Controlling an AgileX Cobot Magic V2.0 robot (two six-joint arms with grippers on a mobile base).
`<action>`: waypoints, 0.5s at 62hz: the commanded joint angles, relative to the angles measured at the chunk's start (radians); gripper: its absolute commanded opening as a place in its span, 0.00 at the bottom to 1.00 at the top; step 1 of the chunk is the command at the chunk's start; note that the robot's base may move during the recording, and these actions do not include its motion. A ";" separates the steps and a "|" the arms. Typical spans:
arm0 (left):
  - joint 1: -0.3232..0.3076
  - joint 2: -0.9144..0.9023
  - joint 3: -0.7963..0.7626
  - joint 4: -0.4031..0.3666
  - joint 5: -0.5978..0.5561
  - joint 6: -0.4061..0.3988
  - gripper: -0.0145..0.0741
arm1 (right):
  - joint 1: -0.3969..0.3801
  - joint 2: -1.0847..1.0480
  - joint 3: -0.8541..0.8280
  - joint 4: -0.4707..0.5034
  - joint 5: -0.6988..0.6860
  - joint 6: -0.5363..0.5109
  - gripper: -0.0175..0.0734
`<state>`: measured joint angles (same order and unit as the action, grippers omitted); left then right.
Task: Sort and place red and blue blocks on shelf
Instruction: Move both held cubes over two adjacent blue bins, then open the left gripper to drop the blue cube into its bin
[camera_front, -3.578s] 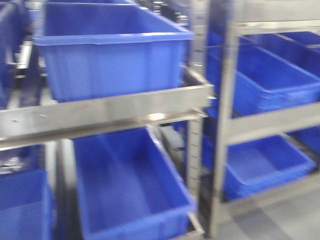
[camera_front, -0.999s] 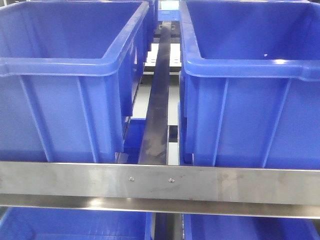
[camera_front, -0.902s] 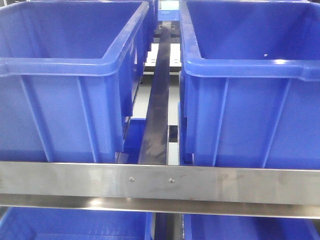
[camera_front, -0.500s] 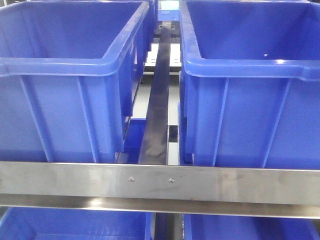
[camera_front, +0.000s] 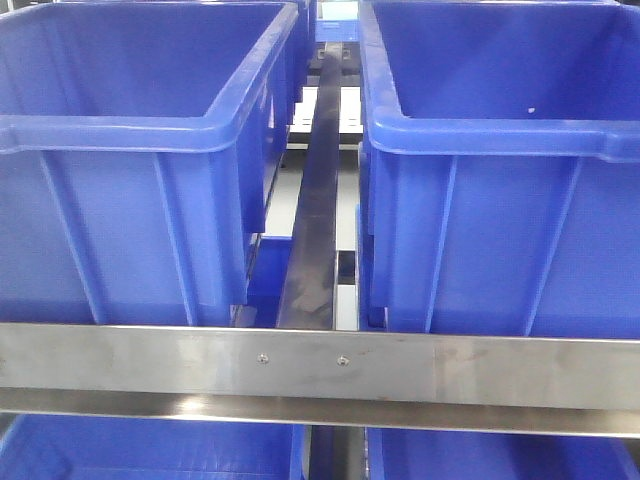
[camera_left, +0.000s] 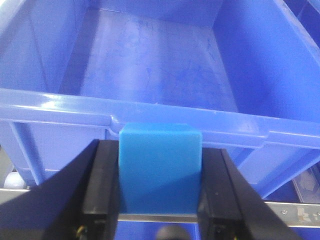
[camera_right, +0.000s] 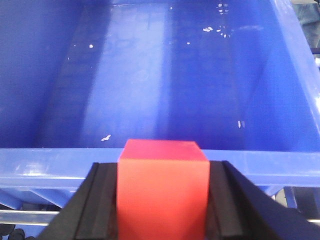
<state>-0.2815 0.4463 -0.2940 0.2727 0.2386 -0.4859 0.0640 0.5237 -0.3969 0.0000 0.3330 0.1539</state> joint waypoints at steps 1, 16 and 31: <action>0.002 0.004 -0.030 0.005 -0.088 -0.002 0.30 | -0.005 0.000 -0.029 -0.015 -0.089 -0.007 0.27; 0.002 0.004 -0.033 0.005 -0.091 -0.002 0.30 | -0.005 0.000 -0.030 -0.014 -0.091 -0.007 0.27; 0.000 0.004 -0.091 0.003 -0.145 -0.002 0.30 | -0.005 0.001 -0.081 -0.014 -0.111 -0.007 0.27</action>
<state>-0.2815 0.4463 -0.3192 0.2727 0.1968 -0.4859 0.0640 0.5237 -0.4127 0.0000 0.3292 0.1539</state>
